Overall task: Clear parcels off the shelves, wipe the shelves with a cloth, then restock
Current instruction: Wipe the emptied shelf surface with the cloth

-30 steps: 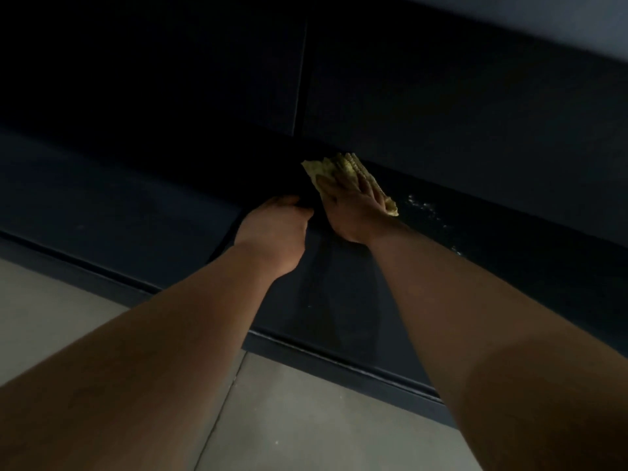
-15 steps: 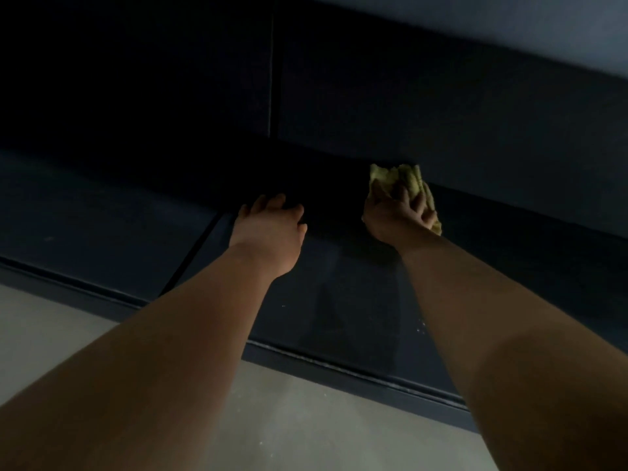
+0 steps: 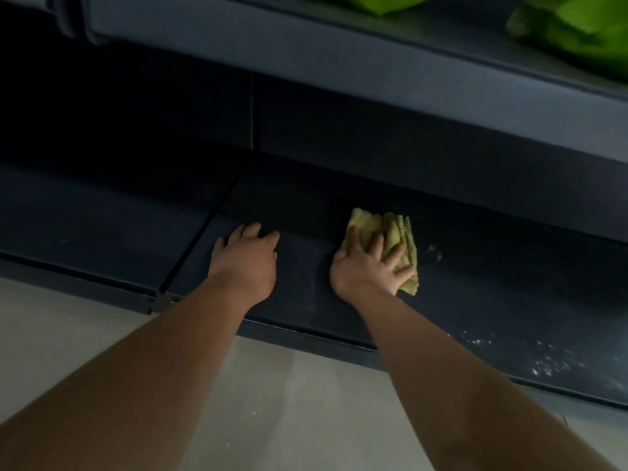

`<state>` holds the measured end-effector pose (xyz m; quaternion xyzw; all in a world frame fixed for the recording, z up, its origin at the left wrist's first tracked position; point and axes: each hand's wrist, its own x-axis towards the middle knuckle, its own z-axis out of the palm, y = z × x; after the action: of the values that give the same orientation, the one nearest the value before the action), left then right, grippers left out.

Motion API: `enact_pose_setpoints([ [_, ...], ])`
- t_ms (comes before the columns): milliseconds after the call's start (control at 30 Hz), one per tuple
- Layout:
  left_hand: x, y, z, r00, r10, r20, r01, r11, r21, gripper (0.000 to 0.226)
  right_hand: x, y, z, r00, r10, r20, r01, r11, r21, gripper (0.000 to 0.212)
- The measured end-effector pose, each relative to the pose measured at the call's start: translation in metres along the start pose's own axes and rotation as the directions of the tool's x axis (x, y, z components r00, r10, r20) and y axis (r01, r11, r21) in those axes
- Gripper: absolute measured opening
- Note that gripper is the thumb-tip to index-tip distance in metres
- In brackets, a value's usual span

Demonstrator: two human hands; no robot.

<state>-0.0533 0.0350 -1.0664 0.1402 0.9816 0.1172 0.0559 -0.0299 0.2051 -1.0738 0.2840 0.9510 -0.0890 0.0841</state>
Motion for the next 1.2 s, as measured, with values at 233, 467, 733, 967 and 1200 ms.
enact_pose_setpoints([
  [233,-0.035,-0.006,0.002,1.0,-0.006,-0.025,0.006,1.0,-0.004,0.047,-0.036,0.03,0.006,0.998,-0.063,-0.019,0.063,0.998,0.022,0.058],
  [467,-0.056,-0.033,-0.005,0.996,-0.066,-0.058,0.067,0.998,0.002,0.044,-0.058,0.051,0.006,1.0,0.01,0.011,-0.01,1.0,0.018,0.057],
  [733,-0.065,-0.061,-0.017,0.994,-0.091,-0.065,0.091,0.996,-0.005,0.036,-0.084,-0.009,0.01,0.958,-0.265,0.105,0.271,0.962,-0.04,0.058],
  [967,-0.073,-0.063,-0.017,0.993,-0.08,-0.084,0.08,0.997,0.003,0.018,-0.096,-0.06,0.021,0.868,-0.469,0.163,0.486,0.87,-0.086,0.056],
  [1200,-0.075,-0.031,-0.014,0.996,-0.019,-0.09,0.024,0.999,0.046,0.014,-0.093,-0.011,0.022,0.844,-0.532,0.072,0.537,0.838,-0.099,0.052],
])
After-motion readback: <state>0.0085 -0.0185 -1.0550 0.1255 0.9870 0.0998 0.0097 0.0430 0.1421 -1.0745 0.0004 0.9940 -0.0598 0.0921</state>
